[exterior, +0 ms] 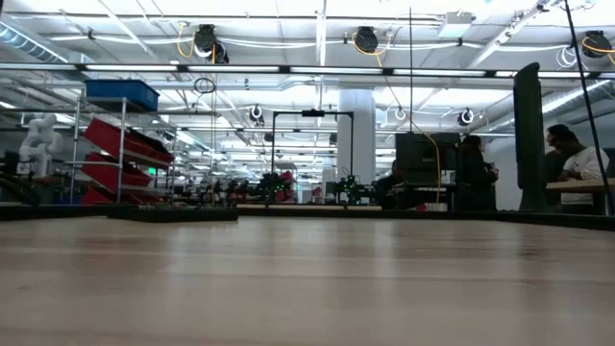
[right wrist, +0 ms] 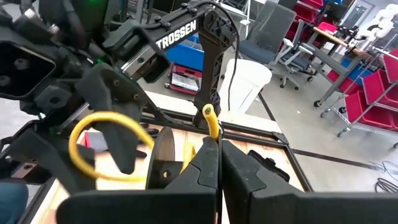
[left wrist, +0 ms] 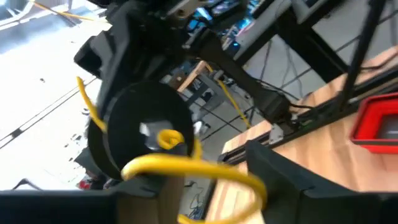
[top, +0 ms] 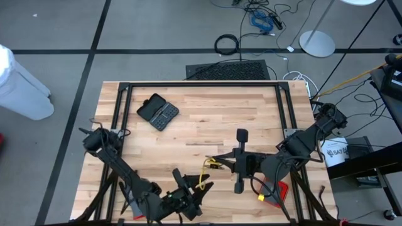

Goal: Coil cords
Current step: Coil the yellow wire onto the spool

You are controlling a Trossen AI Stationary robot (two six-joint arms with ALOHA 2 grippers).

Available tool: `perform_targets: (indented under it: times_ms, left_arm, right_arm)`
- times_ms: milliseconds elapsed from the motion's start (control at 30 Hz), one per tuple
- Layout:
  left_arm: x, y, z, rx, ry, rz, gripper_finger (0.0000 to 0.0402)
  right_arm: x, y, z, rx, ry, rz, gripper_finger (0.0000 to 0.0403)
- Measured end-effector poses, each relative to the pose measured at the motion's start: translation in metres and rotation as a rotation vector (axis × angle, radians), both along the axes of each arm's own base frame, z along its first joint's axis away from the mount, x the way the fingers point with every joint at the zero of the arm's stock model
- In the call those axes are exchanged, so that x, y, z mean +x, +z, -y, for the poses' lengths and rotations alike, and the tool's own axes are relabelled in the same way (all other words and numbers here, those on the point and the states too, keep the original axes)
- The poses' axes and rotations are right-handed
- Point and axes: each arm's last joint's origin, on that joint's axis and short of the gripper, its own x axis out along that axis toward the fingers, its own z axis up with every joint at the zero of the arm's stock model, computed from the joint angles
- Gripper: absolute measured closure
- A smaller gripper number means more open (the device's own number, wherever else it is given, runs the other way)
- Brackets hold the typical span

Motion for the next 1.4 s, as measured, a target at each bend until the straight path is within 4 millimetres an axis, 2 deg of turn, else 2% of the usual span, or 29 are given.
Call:
perform_targets:
  times_ms: [200,333,467,633,800,1167,1400]
  left_arm:
    - [-0.002,-0.006,0.003,-0.057,0.004,0.000,0.0139]
    - [-0.008,-0.007,0.006,-0.070,0.102,-0.014,0.0108]
    - [-0.021,-0.010,0.017,-0.057,0.170,-0.047,0.0105]
    - [-0.041,-0.013,0.038,-0.013,0.111,-0.080,0.0105]
    - [-0.053,-0.013,0.049,0.050,0.084,-0.118,0.0105]
    - [-0.051,-0.010,0.045,0.054,0.094,-0.120,0.0105]
    - [-0.034,-0.009,0.028,0.050,0.150,-0.121,0.0105]
  right_arm:
    - [0.000,0.000,0.000,0.008,-0.002,0.004,0.0403]
    - [0.000,-0.001,0.000,0.015,-0.004,-0.004,0.0403]
    - [-0.001,-0.002,0.000,0.012,-0.005,-0.012,0.0403]
    - [-0.001,-0.001,0.001,0.012,-0.005,-0.012,0.0403]
    - [-0.001,-0.001,0.001,0.011,-0.004,-0.016,0.0403]
    - [-0.001,-0.002,0.000,0.014,0.020,-0.021,0.0403]
    - [-0.002,0.001,-0.003,0.018,0.032,-0.002,0.0403]
